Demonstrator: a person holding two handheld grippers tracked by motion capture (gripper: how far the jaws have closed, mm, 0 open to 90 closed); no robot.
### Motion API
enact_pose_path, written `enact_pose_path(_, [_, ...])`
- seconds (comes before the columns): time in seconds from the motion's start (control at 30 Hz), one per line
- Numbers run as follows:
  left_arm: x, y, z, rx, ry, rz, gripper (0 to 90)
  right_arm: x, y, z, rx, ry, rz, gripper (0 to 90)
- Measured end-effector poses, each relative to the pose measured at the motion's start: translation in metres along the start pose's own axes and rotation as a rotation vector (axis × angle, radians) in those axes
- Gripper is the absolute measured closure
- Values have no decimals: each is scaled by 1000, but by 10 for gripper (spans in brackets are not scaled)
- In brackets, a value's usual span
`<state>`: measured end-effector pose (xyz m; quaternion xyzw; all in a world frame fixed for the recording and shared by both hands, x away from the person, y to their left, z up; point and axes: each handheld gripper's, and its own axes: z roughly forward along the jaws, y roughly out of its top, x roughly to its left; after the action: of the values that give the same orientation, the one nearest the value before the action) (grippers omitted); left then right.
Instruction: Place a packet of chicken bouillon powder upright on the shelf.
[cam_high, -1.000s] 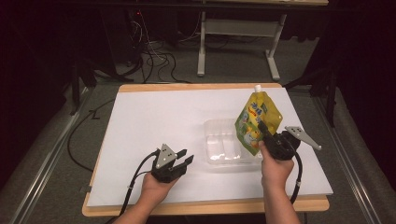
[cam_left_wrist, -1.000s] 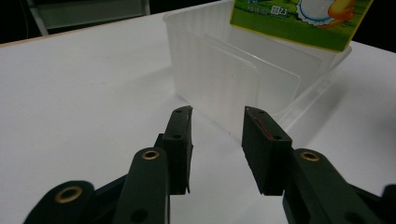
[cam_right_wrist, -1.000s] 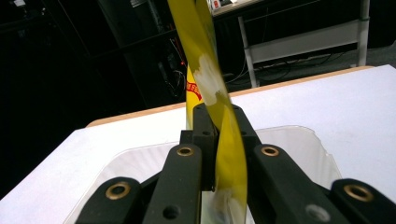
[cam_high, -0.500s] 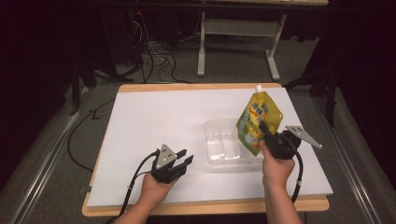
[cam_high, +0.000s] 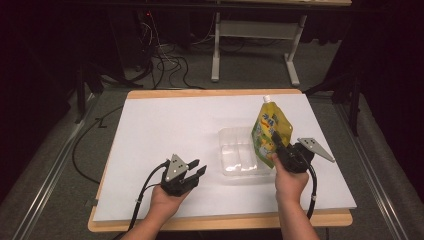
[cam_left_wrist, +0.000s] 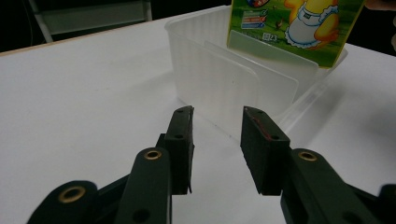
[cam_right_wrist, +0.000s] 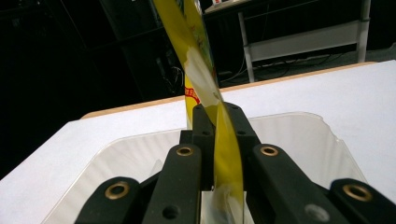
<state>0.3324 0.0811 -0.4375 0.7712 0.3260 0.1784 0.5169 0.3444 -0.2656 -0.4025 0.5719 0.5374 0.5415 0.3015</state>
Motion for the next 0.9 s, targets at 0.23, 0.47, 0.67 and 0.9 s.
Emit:
enact_pose_path(0.23, [6,-1,-4,-6,15,-17,646,0,-5,0,7,6,-35,856])
enact_pose_path(0.47, [12,-5,-9,3,32,-28,646,2,-11,1,52,21,-109,833])
enact_pose_path(0.67, [15,-8,-16,7,48,-34,643,-1,-16,-2,76,33,-136,816])
enact_pose_path(0.9, [17,-10,-22,16,57,-48,607,-2,-19,-4,85,52,-156,775])
